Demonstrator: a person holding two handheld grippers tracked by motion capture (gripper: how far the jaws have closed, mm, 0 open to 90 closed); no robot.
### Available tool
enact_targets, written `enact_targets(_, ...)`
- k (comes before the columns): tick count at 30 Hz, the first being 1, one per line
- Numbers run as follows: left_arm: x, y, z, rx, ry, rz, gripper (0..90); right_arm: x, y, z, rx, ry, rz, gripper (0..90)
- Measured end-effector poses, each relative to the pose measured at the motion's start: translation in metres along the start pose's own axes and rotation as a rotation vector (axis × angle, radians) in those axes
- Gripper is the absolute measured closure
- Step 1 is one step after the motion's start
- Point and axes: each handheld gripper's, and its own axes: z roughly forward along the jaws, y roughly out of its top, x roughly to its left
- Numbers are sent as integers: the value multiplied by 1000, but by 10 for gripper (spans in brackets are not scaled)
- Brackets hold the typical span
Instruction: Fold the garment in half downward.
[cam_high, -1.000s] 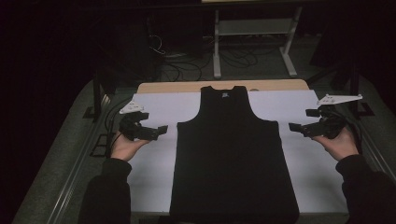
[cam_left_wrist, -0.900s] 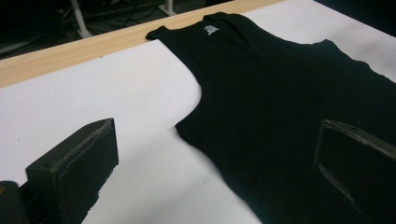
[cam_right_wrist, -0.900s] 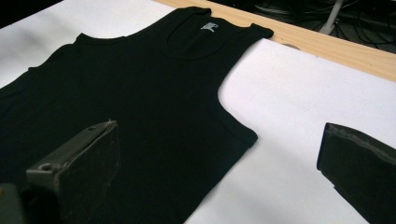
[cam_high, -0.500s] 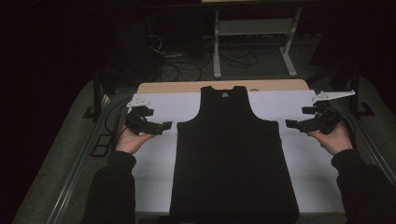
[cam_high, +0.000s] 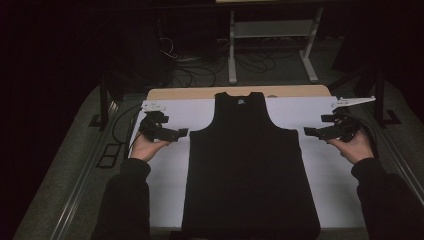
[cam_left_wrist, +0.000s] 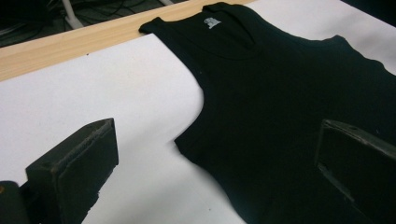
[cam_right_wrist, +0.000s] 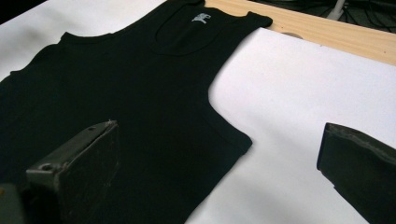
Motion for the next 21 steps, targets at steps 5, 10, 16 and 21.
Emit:
enact_targets(5,5,0,6,-7,-1,-24,0,-5,-1,8,8,3,12,0)
enact_targets(10,9,-2,16,14,1,-33,0,-9,-1,16,22,3,19,0)
enact_targets(16,14,-7,30,50,-1,-33,0,-13,2,25,33,3,32,0)
enact_targets(21,18,-10,39,44,-17,-76,0,-16,0,31,51,-4,36,0)
